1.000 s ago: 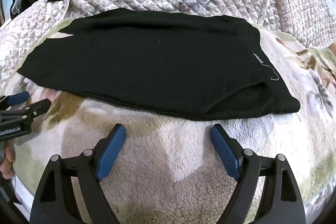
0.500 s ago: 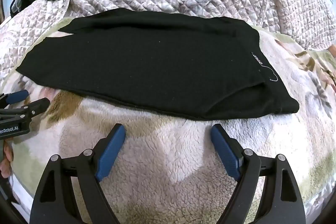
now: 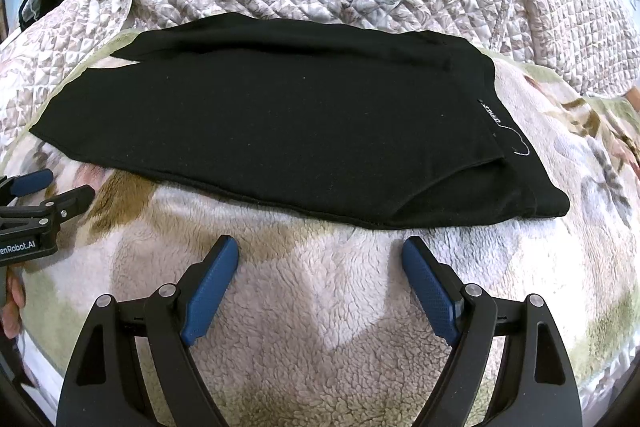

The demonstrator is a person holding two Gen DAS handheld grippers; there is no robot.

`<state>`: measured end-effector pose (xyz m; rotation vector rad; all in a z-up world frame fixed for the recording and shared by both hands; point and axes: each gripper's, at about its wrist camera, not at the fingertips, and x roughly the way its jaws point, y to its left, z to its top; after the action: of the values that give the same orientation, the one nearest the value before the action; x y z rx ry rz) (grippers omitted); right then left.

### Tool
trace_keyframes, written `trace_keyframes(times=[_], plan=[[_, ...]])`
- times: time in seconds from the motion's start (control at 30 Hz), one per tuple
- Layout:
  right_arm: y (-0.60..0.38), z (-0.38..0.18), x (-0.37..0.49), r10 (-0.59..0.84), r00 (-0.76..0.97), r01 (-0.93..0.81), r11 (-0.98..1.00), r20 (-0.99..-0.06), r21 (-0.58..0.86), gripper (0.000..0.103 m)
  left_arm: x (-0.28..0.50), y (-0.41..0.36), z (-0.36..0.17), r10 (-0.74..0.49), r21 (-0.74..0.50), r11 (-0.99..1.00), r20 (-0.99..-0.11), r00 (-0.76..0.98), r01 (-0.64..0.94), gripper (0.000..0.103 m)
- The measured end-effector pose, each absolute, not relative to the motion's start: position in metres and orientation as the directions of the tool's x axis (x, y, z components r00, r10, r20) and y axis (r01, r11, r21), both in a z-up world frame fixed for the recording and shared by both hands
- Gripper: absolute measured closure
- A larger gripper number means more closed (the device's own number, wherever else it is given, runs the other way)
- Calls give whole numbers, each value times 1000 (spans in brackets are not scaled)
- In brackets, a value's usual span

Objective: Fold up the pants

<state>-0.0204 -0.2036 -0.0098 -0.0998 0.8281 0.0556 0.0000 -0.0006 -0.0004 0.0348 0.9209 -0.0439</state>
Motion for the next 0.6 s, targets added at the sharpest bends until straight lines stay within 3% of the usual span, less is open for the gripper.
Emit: trace_keyframes(times=[0.6], plan=[[-203, -9, -21, 7, 677, -87, 994, -736, -71, 19, 0, -1, -1, -22, 12, 999, -796, 605, 52, 5]])
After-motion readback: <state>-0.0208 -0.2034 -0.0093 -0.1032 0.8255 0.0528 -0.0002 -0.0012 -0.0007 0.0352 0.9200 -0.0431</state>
